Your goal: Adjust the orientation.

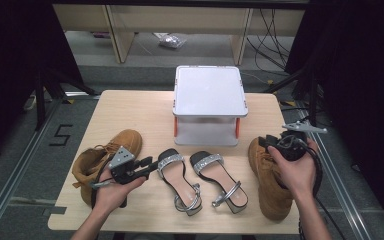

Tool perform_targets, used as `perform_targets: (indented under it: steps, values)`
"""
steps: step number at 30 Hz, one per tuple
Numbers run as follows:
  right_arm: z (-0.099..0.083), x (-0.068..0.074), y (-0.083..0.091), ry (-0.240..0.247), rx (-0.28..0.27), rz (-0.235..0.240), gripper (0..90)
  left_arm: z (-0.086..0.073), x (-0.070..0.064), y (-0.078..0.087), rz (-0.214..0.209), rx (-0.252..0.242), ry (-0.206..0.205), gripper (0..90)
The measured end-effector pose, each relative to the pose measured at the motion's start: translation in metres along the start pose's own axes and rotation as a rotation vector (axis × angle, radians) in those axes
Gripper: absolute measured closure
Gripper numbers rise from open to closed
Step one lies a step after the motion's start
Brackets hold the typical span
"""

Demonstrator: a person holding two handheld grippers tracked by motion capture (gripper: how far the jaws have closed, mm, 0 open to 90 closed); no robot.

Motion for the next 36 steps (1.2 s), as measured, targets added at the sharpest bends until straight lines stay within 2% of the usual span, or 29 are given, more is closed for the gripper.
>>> perform_targets:
  steps: [1, 2, 3, 4, 5, 6, 8, 9, 10, 12, 14, 16, 18, 19, 20, 21, 23, 24, 25, 26, 27, 29, 30, 31, 32, 33, 34, 36]
  values:
    - [-0.001, 0.005, -0.002, 0.013, 0.018, 0.009, 69.0, 0.0, 0.0, 0.0, 0.0, 0.0, 0.0, 68.5]
    - [-0.003, 0.014, -0.003, -0.023, 0.035, 0.016, 72.4, -0.006, -0.004, -0.001, -0.017, 0.016, -0.002, 70.2]
    - [-0.003, 0.017, -0.004, -0.004, 0.059, 0.028, 72.6, -0.008, -0.005, -0.001, -0.021, 0.022, -0.008, 70.8]
    - [-0.004, 0.018, -0.007, 0.038, 0.069, 0.05, 72.7, -0.009, -0.006, -0.002, -0.027, 0.024, -0.004, 71.2]
    - [-0.004, 0.018, -0.007, 0.038, 0.069, 0.05, 72.7, -0.009, -0.006, -0.002, -0.027, 0.024, -0.004, 71.5]
    - [-0.008, 0.028, -0.011, 0.017, 0.111, 0.059, 75.1, -0.014, -0.007, -0.003, -0.029, 0.043, 0.001, 72.4]
    - [-0.012, 0.032, -0.012, 0.032, 0.146, 0.062, 77.8, -0.017, -0.008, -0.002, -0.024, 0.054, -0.008, 73.8]
    - [-0.013, 0.033, -0.015, 0.058, 0.141, 0.071, 80.4, -0.017, -0.008, -0.002, -0.024, 0.054, -0.008, 75.2]
    - [-0.015, 0.035, -0.015, 0.066, 0.145, 0.077, 82.8, -0.02, -0.009, -0.002, -0.019, 0.067, -0.036, 76.7]
    - [-0.022, 0.042, -0.016, 0.044, 0.186, 0.088, 87.6, -0.023, -0.009, -0.001, -0.015, 0.084, -0.04, 80.2]
    - [-0.028, 0.047, -0.021, 0.067, 0.201, 0.1, 90.0, -0.027, -0.009, 0.0, -0.015, 0.098, -0.046, 83.1]
    - [-0.035, 0.056, -0.023, 0.037, 0.243, 0.113, 90.0, -0.03, -0.008, 0.002, 0.001, 0.111, -0.063, 85.2]
    - [-0.042, 0.063, -0.026, 0.042, 0.267, 0.117, 90.0, -0.033, -0.007, 0.003, 0.015, 0.129, -0.075, 86.1]
    - [-0.042, 0.063, -0.026, 0.042, 0.267, 0.117, 90.0, -0.033, -0.007, 0.003, 0.015, 0.129, -0.075, 86.4]
    - [-0.048, 0.072, -0.029, 0.059, 0.286, 0.144, 90.0, -0.038, -0.008, 0.003, 0.004, 0.158, -0.085, 86.4]
    - [-0.05, 0.078, -0.031, 0.051, 0.279, 0.148, 90.0, -0.041, -0.009, 0.003, 0.0, 0.171, -0.095, 86.3]
    - [-0.056, 0.088, -0.032, 0.056, 0.321, 0.158, 90.0, -0.044, -0.011, 0.001, -0.004, 0.173, -0.086, 86.1]
    - [-0.059, 0.093, -0.034, 0.042, 0.327, 0.168, 90.0, -0.047, -0.011, -0.001, -0.006, 0.194, -0.096, 86.0]
    - [-0.059, 0.093, -0.034, 0.042, 0.327, 0.168, 90.0, -0.047, -0.011, -0.001, -0.006, 0.194, -0.096, 85.9]
    - [-0.061, 0.094, -0.037, 0.079, 0.33, 0.179, 90.0, -0.05, -0.012, -0.004, -0.008, 0.199, -0.092, 85.9]
    - [-0.068, 0.104, -0.043, 0.09, 0.354, 0.206, 90.0, -0.053, -0.011, -0.008, -0.012, 0.225, -0.106, 86.0]
    - [-0.071, 0.107, -0.045, 0.097, 0.37, 0.214, 90.0, -0.055, -0.012, -0.01, -0.017, 0.232, -0.109, 85.8]
    - [-0.074, 0.109, -0.048, 0.117, 0.377, 0.225, 90.0, -0.057, -0.013, -0.014, -0.017, 0.241, -0.119, 85.8]
    - [-0.078, 0.114, -0.051, 0.116, 0.401, 0.226, 90.0, -0.059, -0.013, -0.016, -0.023, 0.261, -0.135, 85.7]
    - [-0.084, 0.119, -0.056, 0.126, 0.418, 0.247, 90.0, -0.061, -0.016, -0.02, -0.039, 0.273, -0.132, 85.7]
    - [-0.087, 0.122, -0.058, 0.128, 0.436, 0.251, 90.0, -0.062, -0.018, -0.022, -0.047, 0.273, -0.12, 85.7]
    - [-0.091, 0.124, -0.06, 0.136, 0.445, 0.252, 90.0, -0.064, -0.019, -0.023, -0.038, 0.289, -0.131, 85.8]
    - [-0.098, 0.13, -0.063, 0.13, 0.481, 0.25, 90.0, -0.066, -0.021, -0.026, -0.048, 0.295, -0.122, 85.7]
Point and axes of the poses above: each handheld gripper's, and its own axes: y roughly backward along the jaws, z roughly out of its top, x roughly to its left, the point moved 6 cm from there along -y, roughly forward along the jaws, and after that the axes turned 4 degrees about -x, right-handed, at the moved point
